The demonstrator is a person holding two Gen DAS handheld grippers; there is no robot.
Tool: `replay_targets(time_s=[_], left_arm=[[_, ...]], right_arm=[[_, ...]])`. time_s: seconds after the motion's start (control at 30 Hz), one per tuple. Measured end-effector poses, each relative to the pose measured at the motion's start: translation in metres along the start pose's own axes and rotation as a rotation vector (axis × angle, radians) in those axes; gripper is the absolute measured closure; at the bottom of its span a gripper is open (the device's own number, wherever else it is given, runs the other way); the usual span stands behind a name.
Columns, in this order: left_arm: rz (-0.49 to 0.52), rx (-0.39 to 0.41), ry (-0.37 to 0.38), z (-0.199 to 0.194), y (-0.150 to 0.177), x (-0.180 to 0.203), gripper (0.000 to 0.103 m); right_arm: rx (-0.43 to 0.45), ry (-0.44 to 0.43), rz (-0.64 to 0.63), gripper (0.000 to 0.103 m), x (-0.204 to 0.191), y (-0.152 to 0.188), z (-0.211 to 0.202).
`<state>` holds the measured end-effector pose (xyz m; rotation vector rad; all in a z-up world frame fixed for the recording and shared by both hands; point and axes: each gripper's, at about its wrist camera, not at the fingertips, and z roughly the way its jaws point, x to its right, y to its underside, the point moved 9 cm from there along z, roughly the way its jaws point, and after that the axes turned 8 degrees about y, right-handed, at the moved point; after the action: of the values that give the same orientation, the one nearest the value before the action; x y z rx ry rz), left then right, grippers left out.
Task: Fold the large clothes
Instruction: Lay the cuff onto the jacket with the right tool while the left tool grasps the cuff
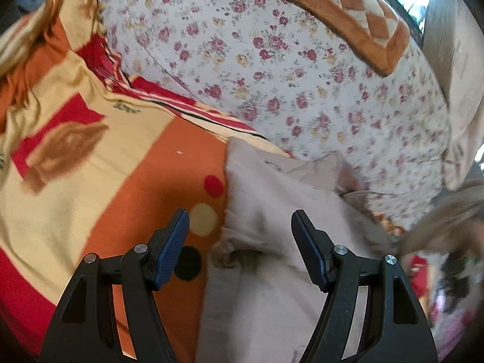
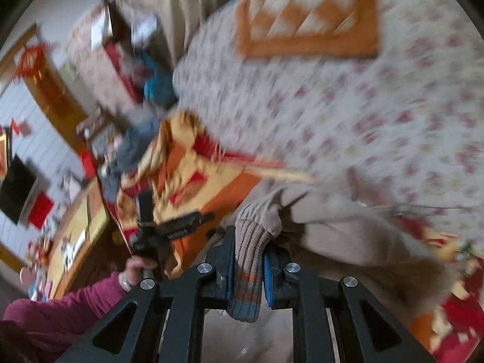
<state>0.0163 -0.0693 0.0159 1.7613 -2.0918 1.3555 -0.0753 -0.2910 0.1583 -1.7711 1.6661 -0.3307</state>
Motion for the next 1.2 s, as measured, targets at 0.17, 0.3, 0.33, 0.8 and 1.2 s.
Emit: replay_targets(time_s=[0.17, 0.3, 0.33, 0.8, 1.2], left_arm=[[-0.091, -0.022, 0.089, 0.008, 0.000, -0.003, 0.018], [-0.133, -0.048, 0.159, 0.015, -0.001, 0.000, 0.017], [-0.123, -0.049, 0.160, 0.015, -0.002, 0.002, 0.017], [0.097, -0.094, 0.046, 0.054, 0.019, 0.043, 0.012], [0.114, -0.164, 0.063, 0.095, 0.007, 0.094, 0.077]], right_arm=[[-0.146, -0.023, 0.059, 0.089, -0.002, 0.003, 0.137], [-0.211, -0.098, 0.261, 0.041, 0.021, 0.015, 0.213], [-0.193, -0.131, 0.324, 0.041, 0.027, 0.015, 0.218], [0.133, 0.389, 0.350, 0.028, 0.167, 0.125, -0.017], [0.090, 0.539, 0.377, 0.098, 0.204, 0.174, 0.020]])
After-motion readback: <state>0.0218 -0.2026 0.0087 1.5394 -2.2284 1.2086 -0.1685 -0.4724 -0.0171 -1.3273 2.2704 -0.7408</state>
